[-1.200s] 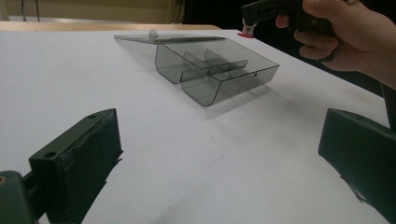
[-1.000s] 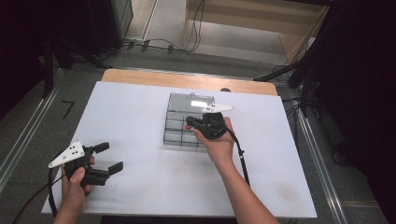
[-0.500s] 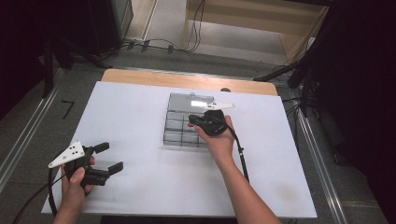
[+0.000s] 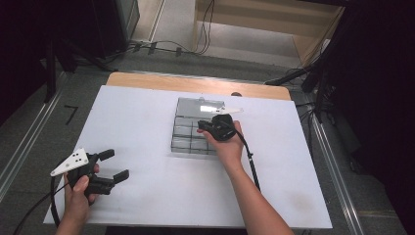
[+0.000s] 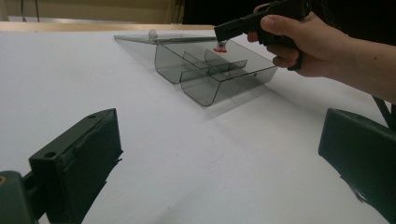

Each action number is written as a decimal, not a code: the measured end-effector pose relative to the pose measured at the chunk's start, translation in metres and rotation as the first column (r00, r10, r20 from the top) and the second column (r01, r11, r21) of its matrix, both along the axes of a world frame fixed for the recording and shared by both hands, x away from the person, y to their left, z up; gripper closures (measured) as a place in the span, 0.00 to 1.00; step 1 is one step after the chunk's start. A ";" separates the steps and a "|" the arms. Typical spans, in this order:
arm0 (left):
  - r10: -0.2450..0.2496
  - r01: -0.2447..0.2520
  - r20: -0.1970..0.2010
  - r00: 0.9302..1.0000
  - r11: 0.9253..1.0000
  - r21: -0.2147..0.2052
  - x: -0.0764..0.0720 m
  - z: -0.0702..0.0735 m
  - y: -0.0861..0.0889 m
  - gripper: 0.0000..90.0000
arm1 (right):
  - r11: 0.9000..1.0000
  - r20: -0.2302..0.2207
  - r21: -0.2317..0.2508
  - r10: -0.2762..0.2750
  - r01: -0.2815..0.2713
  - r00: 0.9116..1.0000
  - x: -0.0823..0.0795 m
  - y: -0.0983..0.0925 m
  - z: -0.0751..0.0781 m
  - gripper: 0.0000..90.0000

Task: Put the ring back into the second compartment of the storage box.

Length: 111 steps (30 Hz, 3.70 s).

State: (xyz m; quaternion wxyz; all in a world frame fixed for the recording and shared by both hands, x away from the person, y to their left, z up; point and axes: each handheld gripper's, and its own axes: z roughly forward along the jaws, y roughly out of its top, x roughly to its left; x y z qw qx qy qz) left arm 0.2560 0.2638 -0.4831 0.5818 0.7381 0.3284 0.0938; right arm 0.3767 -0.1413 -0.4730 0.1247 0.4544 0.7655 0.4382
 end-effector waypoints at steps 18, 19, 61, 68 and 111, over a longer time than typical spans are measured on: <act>-0.002 0.002 -0.001 1.000 1.000 0.004 0.000 0.000 0.000 0.00 | 0.999 -0.072 -0.031 -0.038 0.036 0.997 0.014 0.001 -0.005 0.92; -0.001 0.001 -0.001 1.000 1.000 0.004 0.000 0.000 0.000 0.00 | 0.999 -0.074 -0.027 -0.039 0.037 0.997 0.014 0.000 -0.005 0.91; -0.011 0.011 0.001 1.000 1.000 0.013 0.000 0.000 -0.004 0.00 | 0.996 0.123 0.082 0.034 -0.044 0.992 -0.039 -0.035 0.014 0.00; -0.014 0.014 0.003 1.000 1.000 0.015 -0.001 0.000 -0.006 0.00 | 0.993 0.136 0.106 0.038 -0.053 0.990 -0.048 -0.044 0.014 0.00; -0.052 0.049 0.030 0.998 0.996 0.076 -0.003 0.006 -0.043 0.00 | 0.993 0.180 0.107 0.024 -0.044 0.983 -0.101 -0.099 -0.003 0.00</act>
